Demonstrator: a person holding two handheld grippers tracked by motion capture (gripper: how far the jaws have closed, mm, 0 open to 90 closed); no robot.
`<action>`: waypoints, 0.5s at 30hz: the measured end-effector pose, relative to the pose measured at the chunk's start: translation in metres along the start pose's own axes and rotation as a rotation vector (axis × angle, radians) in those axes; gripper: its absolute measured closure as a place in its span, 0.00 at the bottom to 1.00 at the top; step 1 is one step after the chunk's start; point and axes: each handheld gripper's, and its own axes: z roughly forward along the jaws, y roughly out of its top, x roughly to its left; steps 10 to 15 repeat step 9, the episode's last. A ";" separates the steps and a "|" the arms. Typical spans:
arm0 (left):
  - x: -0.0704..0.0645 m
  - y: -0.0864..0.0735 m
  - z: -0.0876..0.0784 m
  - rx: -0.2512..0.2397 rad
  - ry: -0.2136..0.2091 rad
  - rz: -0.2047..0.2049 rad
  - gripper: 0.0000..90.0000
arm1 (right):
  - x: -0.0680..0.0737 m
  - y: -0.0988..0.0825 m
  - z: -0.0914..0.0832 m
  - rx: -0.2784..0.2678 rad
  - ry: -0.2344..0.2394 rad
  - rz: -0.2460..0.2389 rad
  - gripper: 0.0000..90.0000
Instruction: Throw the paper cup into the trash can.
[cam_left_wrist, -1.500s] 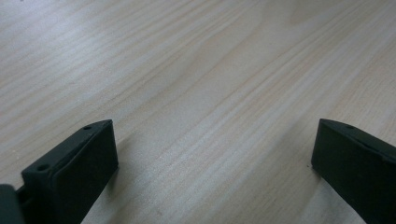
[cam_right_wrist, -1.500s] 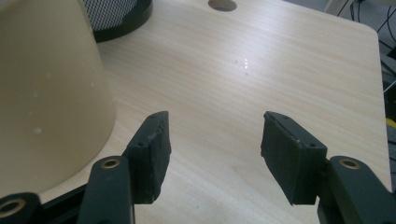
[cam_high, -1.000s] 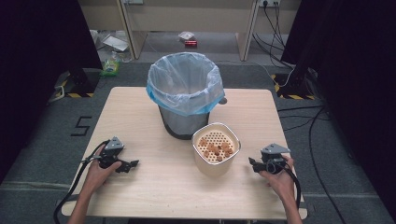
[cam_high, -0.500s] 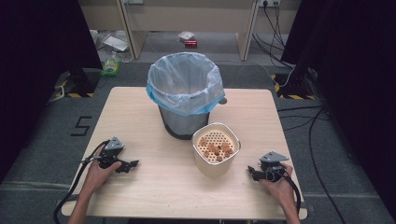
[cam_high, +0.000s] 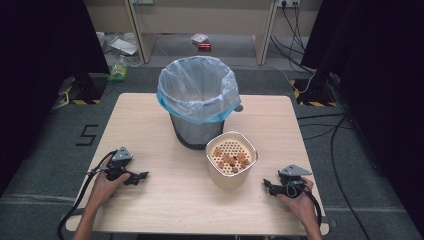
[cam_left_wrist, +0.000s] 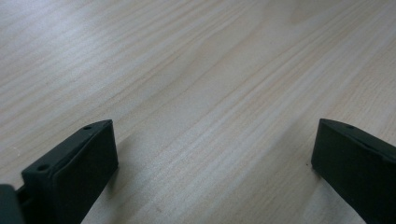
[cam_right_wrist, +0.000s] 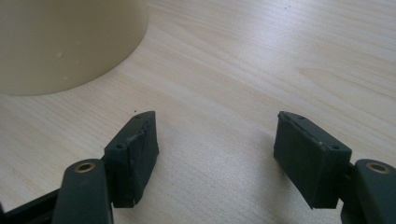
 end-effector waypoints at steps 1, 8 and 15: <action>0.000 0.000 0.000 0.000 0.000 0.000 0.00 | 0.000 0.000 0.000 0.001 0.000 -0.002 0.34; 0.000 0.000 0.000 0.000 0.000 0.000 0.00 | 0.000 0.000 0.001 0.001 0.002 0.001 0.33; 0.000 0.000 0.000 0.000 0.000 0.000 0.00 | 0.000 0.000 0.001 0.001 0.002 0.001 0.33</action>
